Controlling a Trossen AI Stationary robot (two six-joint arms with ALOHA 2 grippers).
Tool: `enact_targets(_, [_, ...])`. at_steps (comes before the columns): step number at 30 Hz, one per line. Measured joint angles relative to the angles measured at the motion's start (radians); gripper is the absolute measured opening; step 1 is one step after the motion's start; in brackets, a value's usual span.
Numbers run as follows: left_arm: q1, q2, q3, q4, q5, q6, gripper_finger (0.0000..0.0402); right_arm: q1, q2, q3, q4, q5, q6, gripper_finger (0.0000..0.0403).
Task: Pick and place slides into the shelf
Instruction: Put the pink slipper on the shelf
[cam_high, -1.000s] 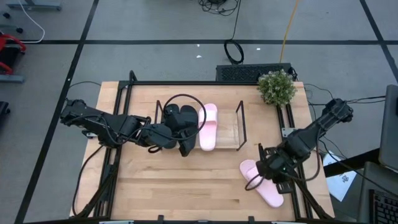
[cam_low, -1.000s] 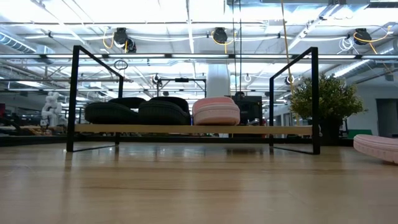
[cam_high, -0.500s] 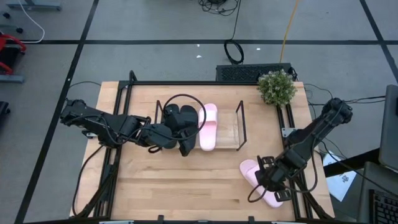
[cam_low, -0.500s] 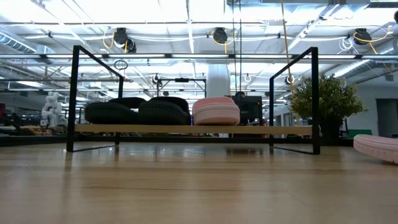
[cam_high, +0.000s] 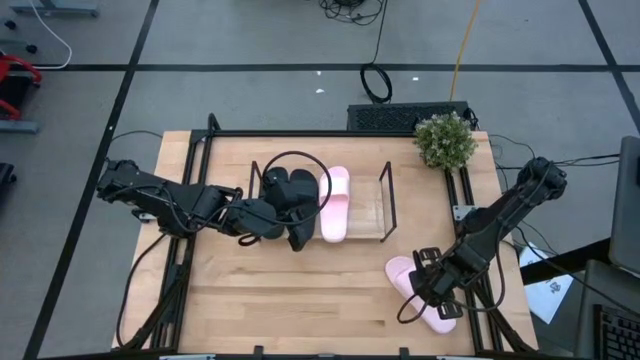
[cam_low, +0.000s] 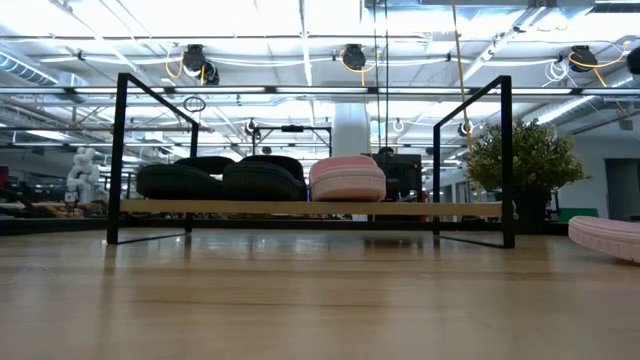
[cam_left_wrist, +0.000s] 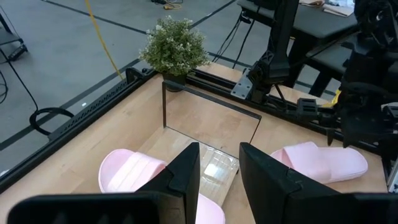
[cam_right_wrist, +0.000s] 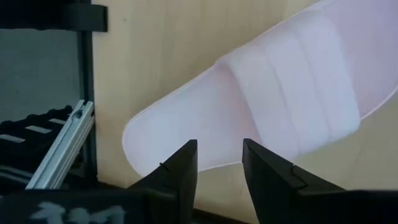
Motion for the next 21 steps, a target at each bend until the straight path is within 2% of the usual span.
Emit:
enact_targets(6, [-0.001, 0.0, 0.0, 0.0, 0.0, 0.0, 0.0113, 0.0, 0.032, -0.004, 0.001, 0.046, -0.028, 0.0116])
enact_targets(17, [-0.011, 0.0, 0.0, 0.0, 0.0, -0.004, 0.0113, 0.0, 0.11, -0.004, 0.0, 0.054, -0.069, 0.0116])
enact_targets(21, [-0.011, 0.0, 0.0, 0.0, 0.0, -0.005, 0.0113, 0.0, 0.13, -0.004, -0.001, 0.096, -0.069, 0.0116])
